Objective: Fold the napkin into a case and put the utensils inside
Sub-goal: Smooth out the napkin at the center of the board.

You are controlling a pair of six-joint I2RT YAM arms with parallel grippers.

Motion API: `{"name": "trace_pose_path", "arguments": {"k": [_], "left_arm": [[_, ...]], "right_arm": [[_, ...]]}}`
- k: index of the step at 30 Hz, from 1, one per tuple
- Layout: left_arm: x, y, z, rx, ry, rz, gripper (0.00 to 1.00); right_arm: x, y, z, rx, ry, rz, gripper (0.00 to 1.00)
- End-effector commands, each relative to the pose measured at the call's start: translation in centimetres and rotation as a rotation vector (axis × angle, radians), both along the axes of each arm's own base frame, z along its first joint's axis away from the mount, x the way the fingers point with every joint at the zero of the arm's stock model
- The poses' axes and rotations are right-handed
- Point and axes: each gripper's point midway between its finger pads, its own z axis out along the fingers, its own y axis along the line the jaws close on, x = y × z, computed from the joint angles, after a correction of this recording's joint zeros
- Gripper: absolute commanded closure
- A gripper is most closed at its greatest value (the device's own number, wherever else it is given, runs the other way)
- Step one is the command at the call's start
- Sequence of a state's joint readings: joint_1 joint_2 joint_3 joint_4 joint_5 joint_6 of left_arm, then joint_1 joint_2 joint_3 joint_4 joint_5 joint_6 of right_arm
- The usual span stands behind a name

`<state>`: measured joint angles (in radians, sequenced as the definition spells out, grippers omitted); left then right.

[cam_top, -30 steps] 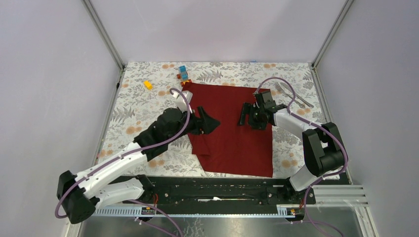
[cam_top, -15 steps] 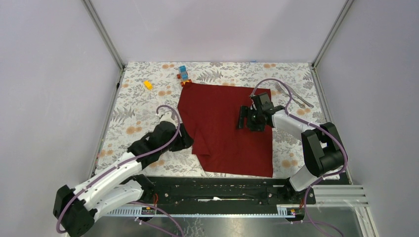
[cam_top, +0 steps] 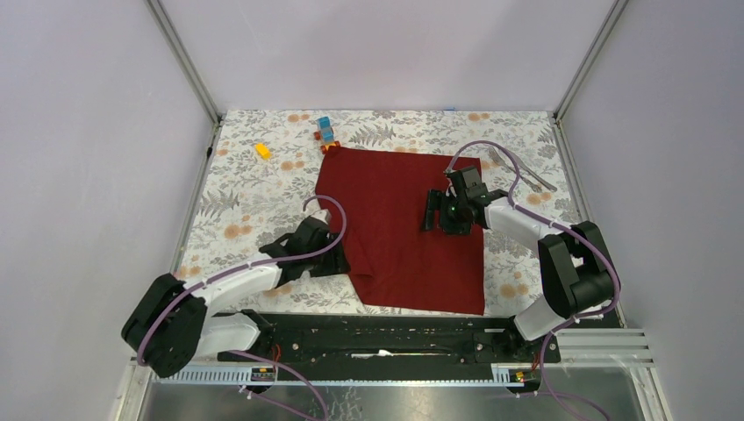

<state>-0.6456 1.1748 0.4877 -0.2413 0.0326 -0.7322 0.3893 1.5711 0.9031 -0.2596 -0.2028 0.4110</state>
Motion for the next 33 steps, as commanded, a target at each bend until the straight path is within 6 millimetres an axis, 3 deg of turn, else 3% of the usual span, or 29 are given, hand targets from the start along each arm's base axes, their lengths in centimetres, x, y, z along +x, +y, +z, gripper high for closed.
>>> {"name": "trace_pose_path", "arguments": {"k": [1, 7, 12, 14, 17, 22, 27, 28, 29, 31, 32, 33], "left_arm": [[1.5, -2.0, 0.7, -0.069, -0.062, -0.066, 0.47], [0.8, -2.7, 0.6, -0.12, -0.043, -0.086, 0.65], [0.9, -1.0, 1.3, -0.048, -0.052, -0.032, 0.88], [0.6, 0.3, 1.9, 0.002, -0.044, 0.006, 1.0], [0.1, 3.0, 3.1, 0.083, -0.059, 0.102, 1.0], [-1.1, 6.2, 7.4, 0.046, -0.121, 0.365, 1.0], [-2.8, 13.5, 11.1, 0.083, -0.199, 0.761, 1.0], [-3.3, 14.7, 11.8, 0.084, -0.213, 0.812, 0.91], [-3.6, 15.5, 12.3, 0.073, -0.226, 0.851, 0.74], [-3.7, 15.9, 13.8, 0.003, -0.263, 0.881, 0.31], [-3.6, 15.6, 14.4, -0.033, -0.286, 0.867, 0.17], [-3.3, 15.3, 15.3, -0.063, -0.318, 0.832, 0.11]], "right_arm": [[0.0, 0.3, 1.0, 0.01, -0.032, 0.026, 0.18], [0.1, 0.5, 1.0, 0.017, -0.033, 0.024, 0.18], [0.1, 0.6, 1.0, 0.023, -0.031, 0.024, 0.18], [0.1, 0.5, 0.9, 0.018, -0.031, 0.026, 0.18], [0.1, 0.4, 0.7, 0.01, -0.029, 0.024, 0.18], [0.0, 0.3, 0.4, 0.002, -0.022, 0.022, 0.19], [0.3, 0.4, 0.2, 0.001, -0.02, 0.025, 0.19], [0.3, 0.4, 0.2, 0.002, -0.018, 0.026, 0.19], [0.4, 0.5, 0.2, 0.002, -0.017, 0.026, 0.18], [0.6, 0.4, 0.2, -0.003, -0.02, 0.02, 0.18], [0.7, 0.2, 0.2, -0.017, -0.023, 0.012, 0.19], [0.9, -0.2, 0.3, -0.032, -0.028, -0.007, 0.18]]}}
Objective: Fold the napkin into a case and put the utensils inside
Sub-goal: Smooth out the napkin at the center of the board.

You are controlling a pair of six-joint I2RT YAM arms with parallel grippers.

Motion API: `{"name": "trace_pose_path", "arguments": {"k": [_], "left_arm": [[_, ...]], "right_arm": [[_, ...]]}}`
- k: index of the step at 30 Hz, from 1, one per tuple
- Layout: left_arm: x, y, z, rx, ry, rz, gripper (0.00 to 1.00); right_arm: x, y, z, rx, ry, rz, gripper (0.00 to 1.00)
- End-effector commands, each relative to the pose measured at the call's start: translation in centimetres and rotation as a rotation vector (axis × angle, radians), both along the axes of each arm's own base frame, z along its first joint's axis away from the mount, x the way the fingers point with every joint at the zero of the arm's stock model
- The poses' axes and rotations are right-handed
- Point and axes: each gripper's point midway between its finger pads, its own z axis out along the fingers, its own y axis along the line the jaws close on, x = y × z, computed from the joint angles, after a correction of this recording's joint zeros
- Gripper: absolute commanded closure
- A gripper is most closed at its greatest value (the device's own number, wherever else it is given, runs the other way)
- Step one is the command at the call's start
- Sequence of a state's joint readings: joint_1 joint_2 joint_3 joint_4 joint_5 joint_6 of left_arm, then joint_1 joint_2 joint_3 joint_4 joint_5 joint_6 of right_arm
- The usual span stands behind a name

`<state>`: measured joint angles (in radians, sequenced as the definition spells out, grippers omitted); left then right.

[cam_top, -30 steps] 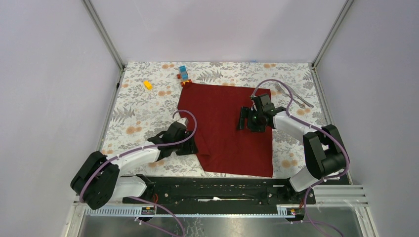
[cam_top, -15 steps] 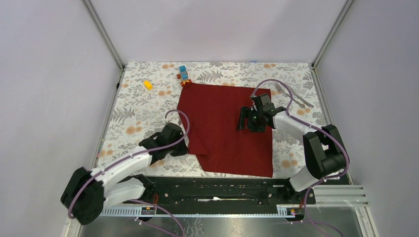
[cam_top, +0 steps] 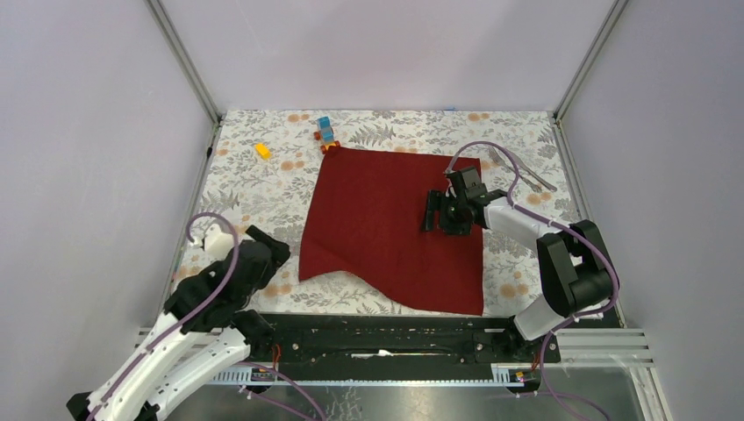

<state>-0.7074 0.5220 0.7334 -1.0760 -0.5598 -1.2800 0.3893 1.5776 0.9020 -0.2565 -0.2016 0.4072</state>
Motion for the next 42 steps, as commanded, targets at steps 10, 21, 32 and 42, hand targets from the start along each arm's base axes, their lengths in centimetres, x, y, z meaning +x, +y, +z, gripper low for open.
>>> {"name": "trace_pose_path", "arguments": {"k": [10, 21, 32, 42], "left_arm": [[6.8, -6.0, 8.1, -0.026, -0.402, -0.22, 0.01], [15.6, -16.0, -4.1, 0.092, -0.053, -0.577, 0.01], [9.3, -16.1, -13.7, 0.11, 0.096, -0.604, 0.01], [5.8, -20.5, -14.7, -0.094, 0.152, -0.698, 0.01]], "right_arm": [[7.7, -4.3, 2.6, -0.196, -0.1, -0.288, 0.17], [14.8, -8.1, -0.2, -0.221, -0.057, -0.4, 0.18], [16.0, -11.0, -3.6, -0.297, -0.008, -0.443, 0.17], [17.5, -12.3, -4.6, -0.284, 0.028, -0.423, 0.17]]}}
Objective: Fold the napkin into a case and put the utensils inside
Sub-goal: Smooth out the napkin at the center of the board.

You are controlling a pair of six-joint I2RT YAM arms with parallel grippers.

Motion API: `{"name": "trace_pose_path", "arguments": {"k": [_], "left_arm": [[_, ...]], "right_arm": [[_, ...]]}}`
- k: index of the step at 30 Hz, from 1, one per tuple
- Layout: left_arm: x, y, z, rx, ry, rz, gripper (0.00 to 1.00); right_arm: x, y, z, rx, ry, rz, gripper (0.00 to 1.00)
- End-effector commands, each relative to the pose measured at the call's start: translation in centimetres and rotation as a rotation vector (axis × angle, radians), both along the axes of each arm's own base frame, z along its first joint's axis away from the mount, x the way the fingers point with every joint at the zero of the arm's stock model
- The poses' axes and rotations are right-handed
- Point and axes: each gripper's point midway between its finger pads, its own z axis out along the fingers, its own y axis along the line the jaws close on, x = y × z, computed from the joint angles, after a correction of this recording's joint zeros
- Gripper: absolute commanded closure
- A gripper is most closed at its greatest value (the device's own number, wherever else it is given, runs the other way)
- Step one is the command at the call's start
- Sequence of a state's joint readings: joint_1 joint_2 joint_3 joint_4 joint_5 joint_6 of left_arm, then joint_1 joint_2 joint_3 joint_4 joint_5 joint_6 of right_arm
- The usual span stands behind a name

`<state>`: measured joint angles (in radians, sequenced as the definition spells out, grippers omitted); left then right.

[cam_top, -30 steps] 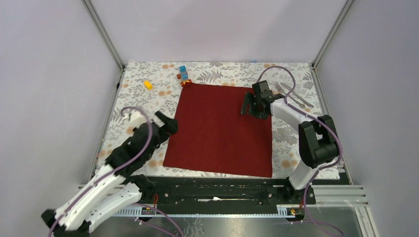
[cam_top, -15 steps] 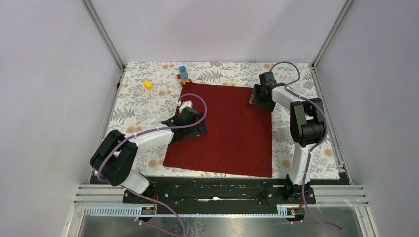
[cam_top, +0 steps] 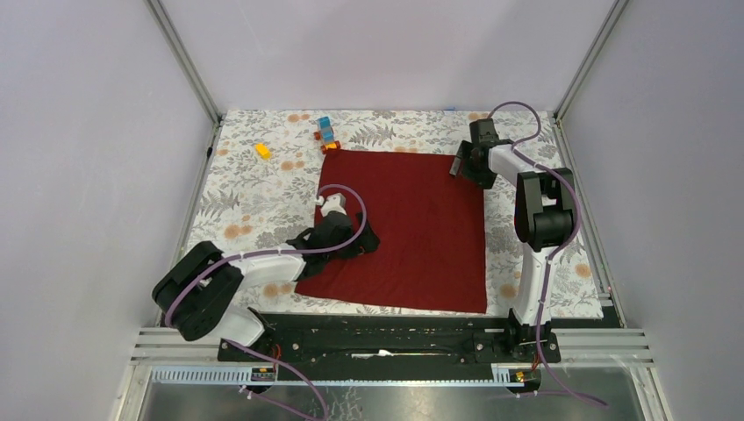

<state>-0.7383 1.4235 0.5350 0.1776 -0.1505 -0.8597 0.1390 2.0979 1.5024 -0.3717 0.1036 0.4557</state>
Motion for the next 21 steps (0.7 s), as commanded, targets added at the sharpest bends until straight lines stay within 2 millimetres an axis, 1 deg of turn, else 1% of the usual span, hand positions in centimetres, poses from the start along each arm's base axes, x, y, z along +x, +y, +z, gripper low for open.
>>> {"name": "trace_pose_path", "arguments": {"k": [1, 3, 5, 6, 8, 12, 15, 16, 18, 21], "left_arm": [[-3.7, -3.4, -1.9, -0.048, 0.159, -0.125, 0.01], [-3.6, -4.7, -0.8, -0.069, 0.142, -0.14, 0.01], [-3.3, -5.5, 0.5, -0.093, 0.118, -0.148, 0.01], [-3.1, -5.3, 0.8, -0.079, 0.116, -0.136, 0.01], [-2.2, -4.5, 2.2, -0.041, 0.071, -0.112, 0.01], [0.3, -2.4, 6.2, -0.044, -0.009, -0.077, 0.01], [2.5, -0.7, 8.6, -0.097, -0.048, -0.047, 0.01], [3.3, 0.1, 8.9, -0.105, -0.059, -0.024, 0.01], [4.7, 0.7, 9.6, -0.149, -0.067, -0.015, 0.01], [7.2, 1.2, 10.4, -0.214, -0.092, -0.002, 0.01]], "right_arm": [[-0.1, -1.5, -2.1, -0.038, 0.072, 0.014, 0.17], [-0.1, -2.1, -2.2, -0.063, 0.089, 0.018, 0.17], [0.0, -2.7, -2.0, -0.092, 0.1, 0.024, 0.17], [-0.1, -3.1, -1.8, -0.114, 0.108, 0.022, 0.17], [-0.1, -3.6, -1.0, -0.144, 0.108, 0.027, 0.17], [0.0, -3.0, 1.3, -0.123, 0.088, 0.061, 0.17], [-0.2, -1.8, 3.3, -0.115, 0.057, 0.09, 0.13], [-0.3, -1.2, 3.9, -0.115, 0.046, 0.105, 0.12], [-0.9, 0.1, 4.8, -0.112, 0.029, 0.13, 0.11], [-2.2, 4.0, 5.6, -0.051, 0.01, 0.203, 0.09]]}}
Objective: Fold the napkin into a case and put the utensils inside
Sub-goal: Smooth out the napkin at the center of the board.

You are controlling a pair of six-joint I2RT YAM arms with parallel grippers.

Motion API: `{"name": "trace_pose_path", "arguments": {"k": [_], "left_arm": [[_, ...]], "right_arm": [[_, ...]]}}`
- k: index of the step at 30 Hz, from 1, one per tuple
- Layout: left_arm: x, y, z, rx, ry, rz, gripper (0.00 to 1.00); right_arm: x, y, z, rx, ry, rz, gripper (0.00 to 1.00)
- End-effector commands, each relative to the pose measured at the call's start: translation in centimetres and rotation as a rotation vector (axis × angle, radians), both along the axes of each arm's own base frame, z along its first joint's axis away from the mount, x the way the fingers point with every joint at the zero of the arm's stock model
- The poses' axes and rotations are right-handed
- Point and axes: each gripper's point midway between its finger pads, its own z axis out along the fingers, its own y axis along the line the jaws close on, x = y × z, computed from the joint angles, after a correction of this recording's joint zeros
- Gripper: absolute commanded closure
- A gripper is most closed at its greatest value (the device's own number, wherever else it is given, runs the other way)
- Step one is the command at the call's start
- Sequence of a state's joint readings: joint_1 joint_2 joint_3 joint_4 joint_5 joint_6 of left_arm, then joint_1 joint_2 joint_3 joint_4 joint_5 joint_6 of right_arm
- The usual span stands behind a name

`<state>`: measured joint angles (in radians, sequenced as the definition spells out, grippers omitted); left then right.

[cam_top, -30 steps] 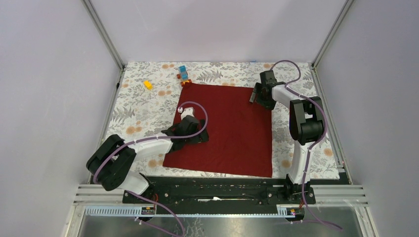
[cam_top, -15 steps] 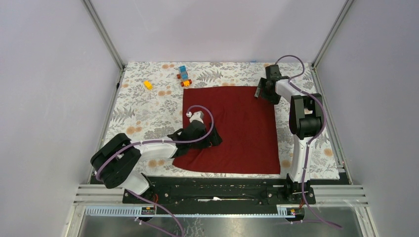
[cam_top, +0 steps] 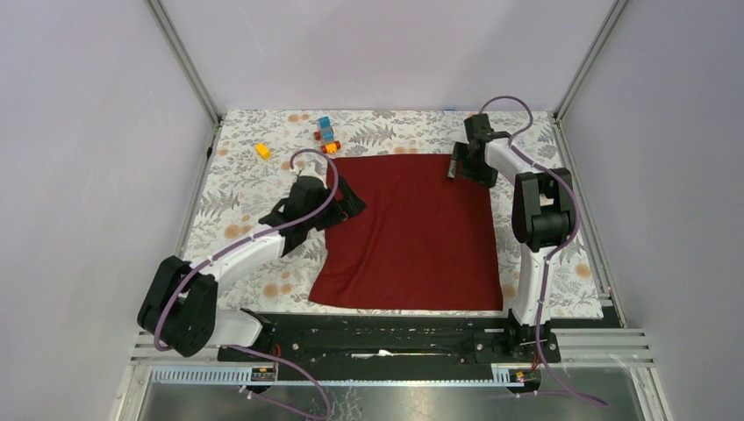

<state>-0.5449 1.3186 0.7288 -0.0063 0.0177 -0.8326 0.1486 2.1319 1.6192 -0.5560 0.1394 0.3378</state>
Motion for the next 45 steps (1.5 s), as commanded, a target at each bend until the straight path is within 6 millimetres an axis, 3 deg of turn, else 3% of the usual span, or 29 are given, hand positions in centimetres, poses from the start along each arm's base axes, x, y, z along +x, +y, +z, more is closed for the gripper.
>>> {"name": "trace_pose_path", "arguments": {"k": [1, 6, 11, 15, 20, 25, 29, 32, 34, 37, 41, 45], "left_arm": [[3.2, -0.3, 2.3, -0.093, -0.065, -0.031, 0.01], [9.0, 1.0, 2.7, -0.106, -0.192, 0.1, 0.01], [15.8, 2.6, 2.6, -0.108, -0.274, 0.206, 0.01], [19.5, 2.0, 1.0, -0.125, -0.288, 0.221, 0.01], [22.8, 1.9, -2.0, -0.108, -0.246, 0.243, 0.01], [24.9, 3.5, -5.6, -0.079, -0.172, 0.285, 0.01], [26.9, 5.3, -7.8, -0.058, -0.148, 0.297, 0.01], [28.5, 5.6, -9.9, -0.004, -0.087, 0.239, 0.01], [28.8, 5.6, -10.5, -0.017, -0.035, 0.198, 0.01], [27.9, 5.5, -8.4, -0.033, -0.063, 0.169, 0.01], [24.5, 5.3, -4.1, -0.068, -0.095, 0.142, 0.01], [19.8, 5.9, -2.2, -0.08, -0.053, 0.149, 0.01]], "right_arm": [[-1.5, 6.2, 4.9, 0.076, -0.088, 0.138, 0.08], [-4.4, 11.4, 5.0, 0.136, -0.104, 0.244, 0.05], [-5.9, 13.3, 4.7, 0.26, -0.115, 0.274, 0.03], [-6.4, 12.8, 4.1, 0.245, -0.114, 0.271, 0.03], [-5.7, 10.5, 3.6, 0.257, -0.119, 0.206, 0.03], [-4.8, 8.0, 4.3, 0.337, -0.146, 0.118, 0.03], [-5.0, 6.8, 4.9, 0.323, -0.17, 0.092, 0.03], [-5.8, 6.4, 5.5, 0.226, -0.192, 0.104, 0.02], [-6.5, 6.2, 6.1, 0.135, -0.201, 0.122, 0.01], [-8.2, 6.7, 6.5, 0.147, -0.159, 0.136, 0.01], [-11.5, 6.6, 6.7, 0.174, -0.111, 0.129, 0.0], [-15.3, 5.6, 6.3, 0.179, -0.047, 0.097, 0.0]]}}
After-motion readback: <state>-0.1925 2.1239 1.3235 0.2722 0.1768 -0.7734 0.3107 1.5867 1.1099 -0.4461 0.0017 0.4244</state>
